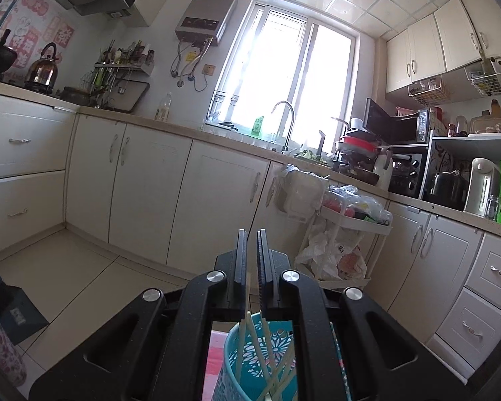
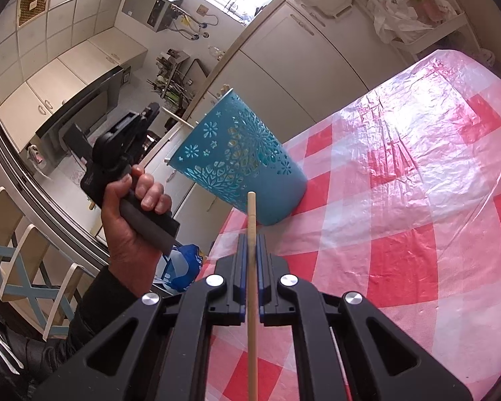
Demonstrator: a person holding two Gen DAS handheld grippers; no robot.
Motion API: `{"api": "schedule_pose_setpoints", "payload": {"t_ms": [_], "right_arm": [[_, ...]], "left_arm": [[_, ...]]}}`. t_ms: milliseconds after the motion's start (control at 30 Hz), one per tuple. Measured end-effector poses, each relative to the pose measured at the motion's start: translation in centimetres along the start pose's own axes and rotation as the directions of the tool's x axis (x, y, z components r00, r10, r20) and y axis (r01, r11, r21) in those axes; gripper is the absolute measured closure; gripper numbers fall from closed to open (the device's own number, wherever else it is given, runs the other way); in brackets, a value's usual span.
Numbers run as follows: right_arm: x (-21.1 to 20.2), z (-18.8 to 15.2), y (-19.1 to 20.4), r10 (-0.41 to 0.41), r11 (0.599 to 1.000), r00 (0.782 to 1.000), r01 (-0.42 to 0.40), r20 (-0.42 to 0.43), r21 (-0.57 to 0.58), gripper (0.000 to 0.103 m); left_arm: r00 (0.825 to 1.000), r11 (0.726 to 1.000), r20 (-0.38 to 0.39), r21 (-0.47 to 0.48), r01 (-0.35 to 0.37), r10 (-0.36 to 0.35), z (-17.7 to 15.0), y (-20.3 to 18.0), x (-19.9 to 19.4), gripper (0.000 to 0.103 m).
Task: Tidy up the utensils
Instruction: 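Lift the left tool's chopstick into the basket and open it, then carry the right tool's chopstick into the basket and open it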
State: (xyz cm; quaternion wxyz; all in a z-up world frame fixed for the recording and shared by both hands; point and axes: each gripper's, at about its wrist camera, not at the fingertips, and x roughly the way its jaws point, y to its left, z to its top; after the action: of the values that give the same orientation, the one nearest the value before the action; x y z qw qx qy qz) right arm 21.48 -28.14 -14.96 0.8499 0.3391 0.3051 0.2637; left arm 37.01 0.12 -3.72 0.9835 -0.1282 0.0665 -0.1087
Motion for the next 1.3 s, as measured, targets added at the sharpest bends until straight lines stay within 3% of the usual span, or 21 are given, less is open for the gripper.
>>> {"api": "schedule_pose_setpoints", "payload": {"t_ms": [233, 367, 633, 767, 867, 1133, 1200, 1300], "right_arm": [[0.0, 5.7, 5.0, 0.063, 0.993, 0.991, -0.050, 0.119, -0.108, 0.097], [1.1, 10.3, 8.0, 0.090, 0.984, 0.972, -0.054, 0.216, -0.168, 0.097], [6.6, 17.7, 13.4, 0.014, 0.930, 0.923, 0.129, 0.384, -0.343, 0.097], [10.3, 18.7, 14.2, -0.020, 0.901, 0.925, 0.182, 0.380, -0.395, 0.097], [12.5, 18.3, 14.0, -0.052, 0.891, 0.935, 0.201, 0.350, -0.406, 0.097], [14.6, 17.0, 13.2, -0.154, 0.870, 0.950, 0.260, 0.270, -0.419, 0.096], [14.7, 16.7, 13.0, -0.157, 0.872, 0.955, 0.254, 0.253, -0.418, 0.080], [14.2, 16.3, 12.8, -0.152, 0.874, 0.957, 0.247, 0.246, -0.418, 0.077]], "left_arm": [[0.999, 0.997, -0.048, -0.083, -0.009, 0.005, -1.1, 2.4, -2.1, 0.097], [0.999, 0.988, -0.044, -0.154, -0.029, 0.023, -2.5, 4.0, -4.3, 0.088], [0.995, 0.948, -0.067, -0.304, -0.096, 0.080, -6.9, 8.4, -6.1, 0.078], [0.993, 0.939, -0.088, -0.329, -0.101, 0.076, -8.2, 9.7, -5.9, 0.077], [0.995, 0.947, -0.070, -0.306, -0.092, 0.074, -8.2, 9.4, -6.3, 0.076], [0.994, 0.961, -0.076, -0.260, -0.090, 0.073, -8.3, 8.6, -6.4, 0.069], [0.994, 0.962, -0.081, -0.258, -0.094, 0.075, -8.4, 8.6, -6.3, 0.068], [0.992, 0.965, -0.100, -0.241, -0.102, 0.080, -8.5, 8.3, -6.1, 0.065]]}}
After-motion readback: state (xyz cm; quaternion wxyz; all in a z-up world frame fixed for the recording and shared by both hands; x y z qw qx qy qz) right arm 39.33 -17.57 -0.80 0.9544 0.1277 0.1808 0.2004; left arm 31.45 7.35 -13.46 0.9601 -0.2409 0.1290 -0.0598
